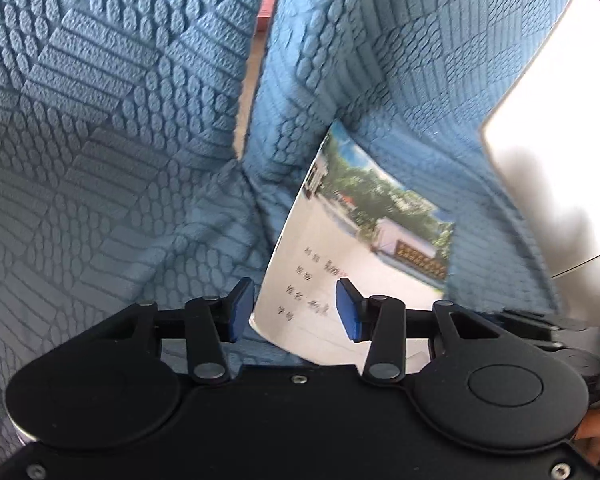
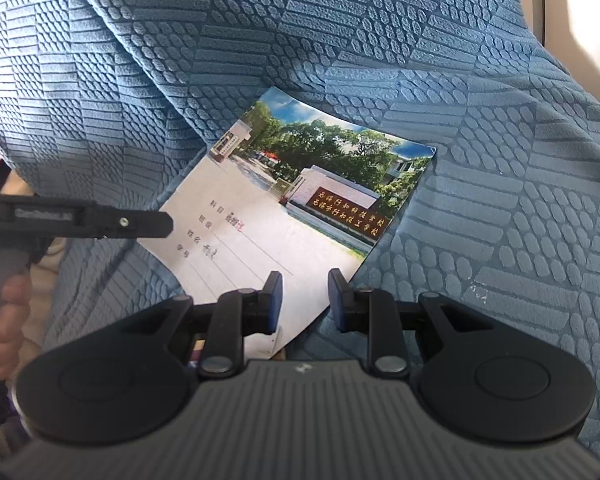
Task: Organize objects
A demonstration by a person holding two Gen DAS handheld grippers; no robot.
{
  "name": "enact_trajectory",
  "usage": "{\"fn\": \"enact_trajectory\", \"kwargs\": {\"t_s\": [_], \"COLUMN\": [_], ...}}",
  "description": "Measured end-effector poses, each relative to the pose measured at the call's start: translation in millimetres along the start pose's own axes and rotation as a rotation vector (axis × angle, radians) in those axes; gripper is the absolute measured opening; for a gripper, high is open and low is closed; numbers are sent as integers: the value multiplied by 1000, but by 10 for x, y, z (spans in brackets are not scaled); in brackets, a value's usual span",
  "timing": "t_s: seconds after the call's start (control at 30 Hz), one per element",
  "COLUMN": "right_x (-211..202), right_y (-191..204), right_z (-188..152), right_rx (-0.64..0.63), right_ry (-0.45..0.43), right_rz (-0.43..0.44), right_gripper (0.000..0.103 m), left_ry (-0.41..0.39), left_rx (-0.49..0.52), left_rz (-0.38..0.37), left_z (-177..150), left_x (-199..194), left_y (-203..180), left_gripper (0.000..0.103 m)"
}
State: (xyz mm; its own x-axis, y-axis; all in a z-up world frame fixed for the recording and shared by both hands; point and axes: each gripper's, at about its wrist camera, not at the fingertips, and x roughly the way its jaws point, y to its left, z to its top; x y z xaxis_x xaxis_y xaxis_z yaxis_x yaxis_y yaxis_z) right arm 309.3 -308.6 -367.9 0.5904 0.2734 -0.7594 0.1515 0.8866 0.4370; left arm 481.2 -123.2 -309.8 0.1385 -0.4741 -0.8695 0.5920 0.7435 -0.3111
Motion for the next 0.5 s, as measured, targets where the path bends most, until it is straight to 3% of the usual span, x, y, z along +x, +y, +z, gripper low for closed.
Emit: {"fn": "enact_trajectory", "kwargs": {"t_s": [0.17,0.27,0.43,0.5], "right_x": [-13,-11,-44,-84], "right_y": [-7,-37,-130,-182], "right_z": [9,8,3,-3], "right_rx": [14,30,91,133], "right_ry": [1,0,3,4], "right_rz": [7,14,35,57], "right_gripper": [26,26,30,30], "left_ry": [12,33,62,63], "left_rx": [-8,-17,-33,-55], "left_rz": [-82,-86,-59,-52], "left_z": [80,102,101,98], "left_x": [7,94,237,244], "left_y": [5,7,22,28], "left_gripper": [40,39,20,5]}}
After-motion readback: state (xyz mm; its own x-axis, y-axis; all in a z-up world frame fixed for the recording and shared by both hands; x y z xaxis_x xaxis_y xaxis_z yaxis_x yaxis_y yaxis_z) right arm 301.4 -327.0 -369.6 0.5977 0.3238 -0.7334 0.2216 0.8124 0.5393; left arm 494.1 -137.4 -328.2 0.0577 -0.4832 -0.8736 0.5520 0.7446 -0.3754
